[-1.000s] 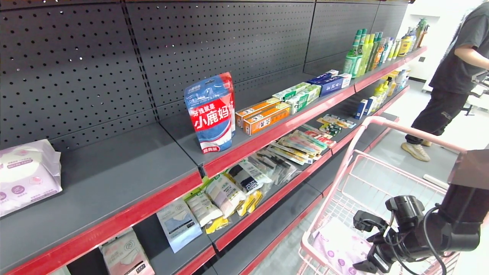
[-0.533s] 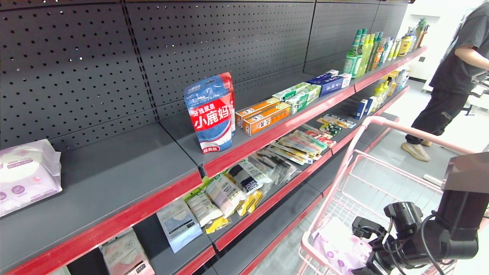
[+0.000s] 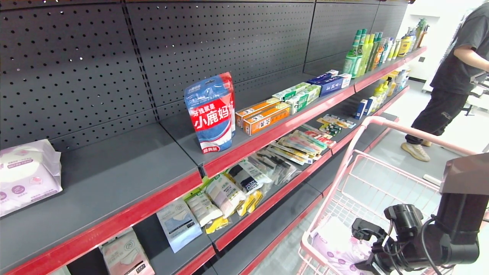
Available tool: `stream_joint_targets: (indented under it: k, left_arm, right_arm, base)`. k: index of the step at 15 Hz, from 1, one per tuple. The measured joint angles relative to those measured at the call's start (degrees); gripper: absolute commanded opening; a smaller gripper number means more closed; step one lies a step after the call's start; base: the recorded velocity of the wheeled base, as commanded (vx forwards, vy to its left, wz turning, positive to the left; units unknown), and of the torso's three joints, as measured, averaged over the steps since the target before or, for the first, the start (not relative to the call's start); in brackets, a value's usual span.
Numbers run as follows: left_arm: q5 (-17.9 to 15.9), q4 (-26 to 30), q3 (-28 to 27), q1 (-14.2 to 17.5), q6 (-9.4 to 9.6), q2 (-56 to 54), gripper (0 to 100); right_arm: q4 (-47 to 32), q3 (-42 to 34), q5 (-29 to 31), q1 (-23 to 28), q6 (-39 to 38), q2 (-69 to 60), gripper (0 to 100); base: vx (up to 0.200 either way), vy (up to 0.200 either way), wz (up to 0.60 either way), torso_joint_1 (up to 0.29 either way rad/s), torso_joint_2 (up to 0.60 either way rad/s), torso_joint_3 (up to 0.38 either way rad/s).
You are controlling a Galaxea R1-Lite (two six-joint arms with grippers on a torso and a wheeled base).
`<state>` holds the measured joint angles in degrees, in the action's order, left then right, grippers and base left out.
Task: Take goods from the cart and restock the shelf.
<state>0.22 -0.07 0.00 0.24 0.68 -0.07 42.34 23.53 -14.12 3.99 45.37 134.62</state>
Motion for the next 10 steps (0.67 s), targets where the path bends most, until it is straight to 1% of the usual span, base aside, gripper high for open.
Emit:
stream_joint_targets:
  k: [3, 5, 8, 10]
  left_arm:
    - [0.02, 0.00, 0.00, 0.00, 0.02, 0.00, 100]
    - [0.02, 0.02, 0.00, 0.00, -0.02, 0.00, 100]
    - [0.00, 0.07, 0.00, 0.00, -0.06, 0.00, 100]
    - [0.02, 0.07, 0.00, -0.02, -0.06, 0.00, 100]
  right_arm:
    - [0.39, -1.12, -0.50, 0.00, -0.90, -0.33, 0]
    - [-0.11, -2.45, -0.93, -0.02, -2.38, -3.63, 0]
    - [-0.49, -2.91, -0.41, 0.33, -8.31, -11.25, 0]
    - [-0.84, -3.69, -0.11, 0.74, -10.75, -16.48, 0]
  base:
    - [0.000, 0.000, 0.00, 0.000, 0.00, 0.000]
    - [0.000, 0.000, 0.00, 0.000, 0.00, 0.000]
    - [0.000, 0.000, 0.00, 0.000, 0.00, 0.000]
    - [0.000, 0.000, 0.00, 0.000, 0.00, 0.000]
